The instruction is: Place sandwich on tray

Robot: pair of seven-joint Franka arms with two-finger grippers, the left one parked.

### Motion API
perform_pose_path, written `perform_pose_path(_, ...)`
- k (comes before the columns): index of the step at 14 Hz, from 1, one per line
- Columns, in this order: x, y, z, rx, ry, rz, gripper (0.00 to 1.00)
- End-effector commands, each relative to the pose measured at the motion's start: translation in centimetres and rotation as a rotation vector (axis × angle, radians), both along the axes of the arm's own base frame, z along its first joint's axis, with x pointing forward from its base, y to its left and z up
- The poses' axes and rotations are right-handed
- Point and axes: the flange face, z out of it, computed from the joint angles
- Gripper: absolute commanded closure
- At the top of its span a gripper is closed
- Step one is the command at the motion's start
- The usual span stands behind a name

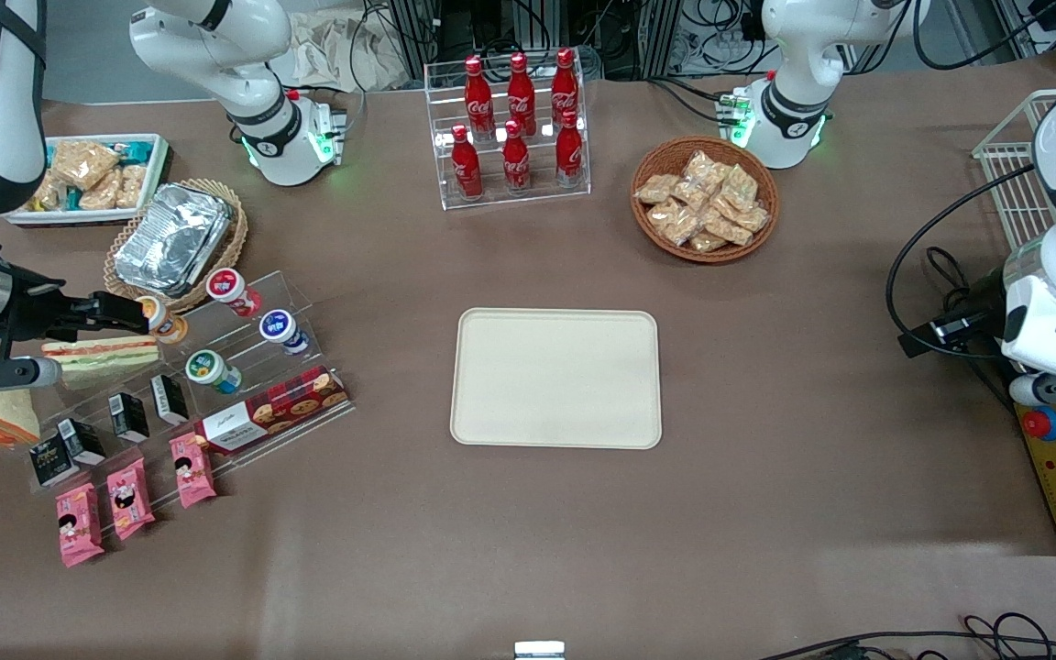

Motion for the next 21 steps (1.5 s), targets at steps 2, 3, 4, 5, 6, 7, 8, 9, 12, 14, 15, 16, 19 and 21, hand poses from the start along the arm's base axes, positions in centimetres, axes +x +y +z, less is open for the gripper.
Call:
perform_pose_path(2, 0.0, 0.5, 0.6, -0.010, -0.008, 0.008, 0.01)
perform_pose_path(3, 0.0, 0.6, 0.6, -0.008, -0.008, 0.008, 0.01)
perform_pose_path(4, 0.0, 0.5, 0.6, -0.005, -0.008, 0.008, 0.01)
perform_pose_path(5, 0.0, 0.2, 0.2, -0.004, -0.001, 0.000, 0.01)
perform_pose_path(6, -0.2, 0.1, -0.2, -0.004, 0.014, -0.003, 0.01)
perform_pose_path(7, -0.3, -0.1, -0.5, -0.004, 0.024, -0.006, 0.01)
perform_pose_path(8, -0.4, -0.4, -0.6, -0.005, 0.025, -0.011, 0.01)
perform_pose_path(9, -0.4, -0.8, -0.7, -0.005, 0.028, -0.015, 0.01)
perform_pose_path(12, -1.6, -5.5, 0.3, 0.010, 0.021, -0.027, 0.01)
perform_pose_path(14, -2.2, -9.7, 0.4, 0.031, 0.011, 0.075, 0.01)
perform_pose_path(15, -2.4, -11.9, 0.1, 0.031, 0.008, 0.081, 0.01)
perform_pose_path(16, -2.5, -13.4, 0.0, 0.022, 0.003, 0.097, 0.01)
perform_pose_path(19, -1.7, -16.9, -0.9, -0.055, -0.030, 0.220, 0.01)
perform_pose_path(21, -0.8, -18.4, -2.1, -0.096, -0.038, 0.328, 0.01)
